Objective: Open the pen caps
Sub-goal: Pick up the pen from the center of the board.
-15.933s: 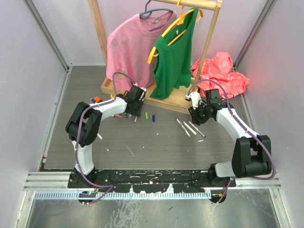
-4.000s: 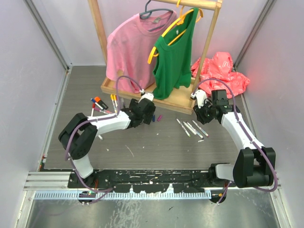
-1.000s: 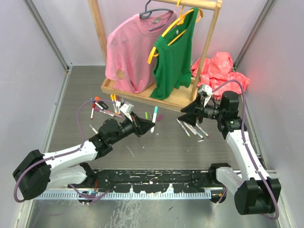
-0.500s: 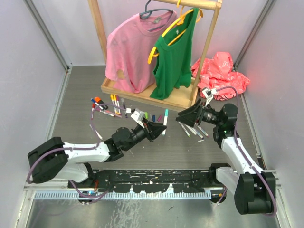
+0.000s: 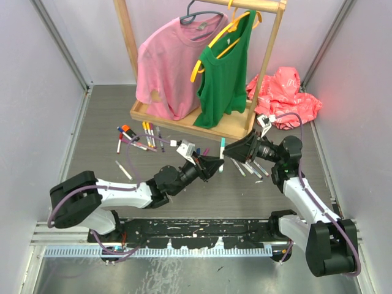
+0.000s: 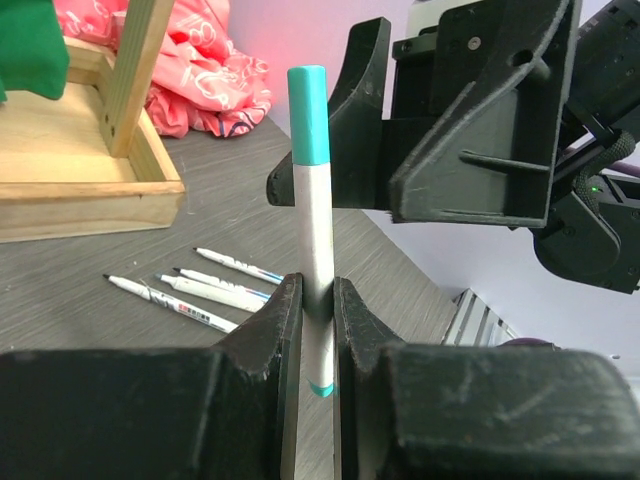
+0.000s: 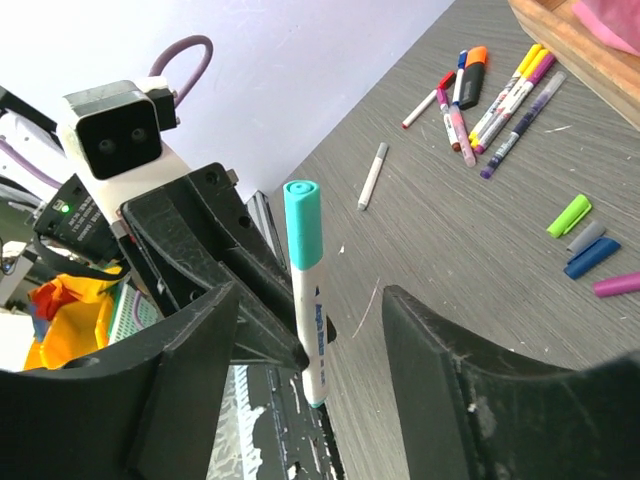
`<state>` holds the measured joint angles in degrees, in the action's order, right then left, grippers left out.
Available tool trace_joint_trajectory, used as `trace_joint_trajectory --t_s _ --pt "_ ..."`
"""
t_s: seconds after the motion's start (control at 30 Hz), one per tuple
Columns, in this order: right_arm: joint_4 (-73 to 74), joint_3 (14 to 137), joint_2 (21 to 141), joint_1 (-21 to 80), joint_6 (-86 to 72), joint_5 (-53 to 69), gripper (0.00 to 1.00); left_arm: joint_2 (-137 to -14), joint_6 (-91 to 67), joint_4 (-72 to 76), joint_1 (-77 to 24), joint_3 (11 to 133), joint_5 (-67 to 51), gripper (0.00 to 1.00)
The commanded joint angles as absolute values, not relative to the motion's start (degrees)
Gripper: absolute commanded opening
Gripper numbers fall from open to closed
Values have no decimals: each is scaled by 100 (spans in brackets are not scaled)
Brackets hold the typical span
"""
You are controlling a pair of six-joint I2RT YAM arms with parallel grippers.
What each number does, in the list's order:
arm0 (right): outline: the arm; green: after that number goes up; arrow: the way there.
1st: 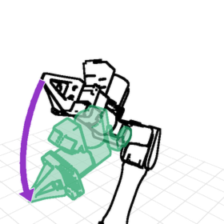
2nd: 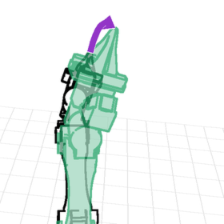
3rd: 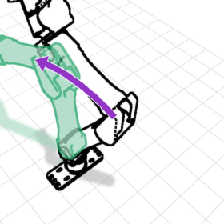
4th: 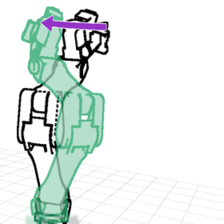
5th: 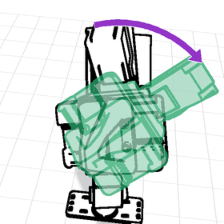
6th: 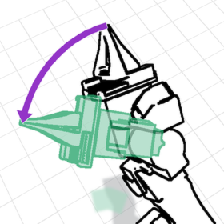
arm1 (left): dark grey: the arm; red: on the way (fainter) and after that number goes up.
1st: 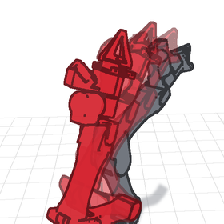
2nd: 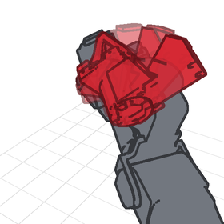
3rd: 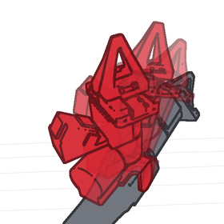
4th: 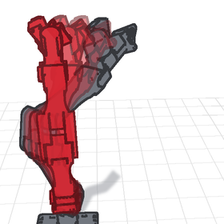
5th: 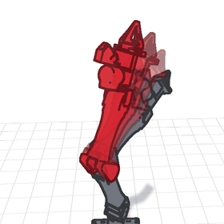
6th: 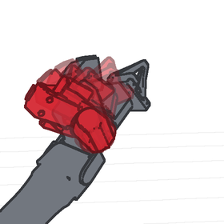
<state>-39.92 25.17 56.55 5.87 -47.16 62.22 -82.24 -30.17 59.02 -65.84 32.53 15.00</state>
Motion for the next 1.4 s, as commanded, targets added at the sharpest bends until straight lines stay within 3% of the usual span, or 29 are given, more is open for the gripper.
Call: trace_joint_trajectory --t_s 0.0,0.17,0.43,0.67,0.83,1.0,1.2,1.37 --pt "-3937 2593 5627 670 -4422 6011 61 -8361 -2920 6436 -6727 3551 1819 0" --pt "-3733 2593 5631 807 -4195 5949 50 -8502 -2969 6491 -6797 3644 1900 0" --pt "-3531 2603 5656 1004 -3928 5919 47 -8573 -3053 6487 -6838 3686 2045 0" --pt "-3455 2636 5650 1040 -3778 5956 37 -8603 -3158 6466 -6837 3683 2103 0" --pt "-3405 2671 5641 1045 -3630 5992 22 -8557 -3208 6347 -6838 3666 2136 0" --pt "-2871 2875 5639 1037 -3150 5982 1 -8438 -3226 6162 -6836 3602 2095 20" --pt "-2357 3130 5638 958 -2803 6032 1 -8166 -3081 6130 -6838 3252 2041 50" --pt "-1862 3335 5685 923 -2204 6314 1 -7761 -2827 6198 -6749 2930 1735 70"
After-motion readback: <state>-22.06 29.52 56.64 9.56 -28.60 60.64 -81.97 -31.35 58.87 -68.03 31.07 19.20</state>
